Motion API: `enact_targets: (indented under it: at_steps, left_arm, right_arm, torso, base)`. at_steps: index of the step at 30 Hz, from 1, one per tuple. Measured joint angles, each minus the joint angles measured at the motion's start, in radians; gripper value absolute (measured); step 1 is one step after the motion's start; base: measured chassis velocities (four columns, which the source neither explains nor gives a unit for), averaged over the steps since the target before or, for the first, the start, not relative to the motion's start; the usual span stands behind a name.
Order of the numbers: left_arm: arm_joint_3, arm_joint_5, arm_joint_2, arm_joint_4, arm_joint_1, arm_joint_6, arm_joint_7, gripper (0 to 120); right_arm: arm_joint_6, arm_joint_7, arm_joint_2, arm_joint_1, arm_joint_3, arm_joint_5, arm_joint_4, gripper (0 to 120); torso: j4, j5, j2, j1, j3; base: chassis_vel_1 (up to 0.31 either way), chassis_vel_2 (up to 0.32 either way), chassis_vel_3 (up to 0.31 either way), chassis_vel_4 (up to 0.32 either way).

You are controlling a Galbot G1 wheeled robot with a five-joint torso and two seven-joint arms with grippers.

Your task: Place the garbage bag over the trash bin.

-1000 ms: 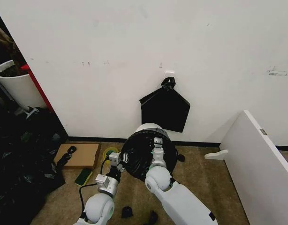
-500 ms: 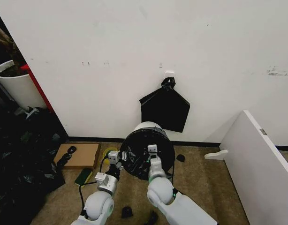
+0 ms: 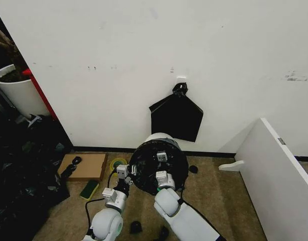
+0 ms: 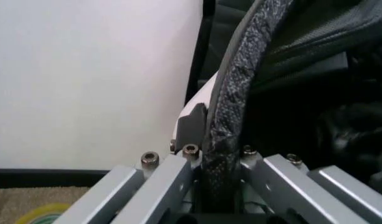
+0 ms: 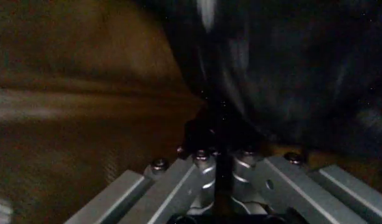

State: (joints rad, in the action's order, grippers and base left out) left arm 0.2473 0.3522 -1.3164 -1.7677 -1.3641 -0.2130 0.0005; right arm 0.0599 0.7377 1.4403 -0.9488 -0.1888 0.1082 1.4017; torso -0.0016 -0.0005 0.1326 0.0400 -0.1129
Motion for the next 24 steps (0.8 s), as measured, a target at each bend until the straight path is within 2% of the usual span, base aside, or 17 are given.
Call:
enact_targets:
  at_steps: [6, 11, 19, 24]
  left_arm:
    - [-0.001, -0.002, 0.002, -0.018, -0.009, 0.006, 0.003, 0]
    - [0.001, -0.011, 0.006, -0.020, -0.009, 0.007, 0.009, 0]
    - [0.004, -0.027, 0.009, 0.001, 0.006, 0.002, 0.011, 0]
    - [0.004, -0.027, 0.010, 0.005, 0.017, 0.002, 0.011, 0]
  right_arm:
    - [0.060, 0.024, 0.004, 0.031, 0.008, 0.007, -0.056, 0]
    - [0.127, 0.052, -0.003, 0.042, 0.002, -0.046, -0.054, 0]
    - [0.211, 0.070, -0.036, 0.035, -0.024, -0.176, 0.030, 0]
    - [0.223, 0.025, -0.073, 0.023, -0.041, -0.214, 0.097, 0]
  torso:
    - [0.0001, 0.0000, 0.000, 0.000, 0.000]
    - [0.0001, 0.0000, 0.000, 0.000, 0.000]
    - [0.0001, 0.0001, 0.000, 0.000, 0.000]
    - [0.0001, 0.0001, 0.000, 0.000, 0.000]
  base:
    - [0.000, 0.000, 0.000, 0.000]
    - [0.000, 0.000, 0.000, 0.000]
    - [0.000, 0.000, 0.000, 0.000]
    - [0.000, 0.000, 0.000, 0.000]
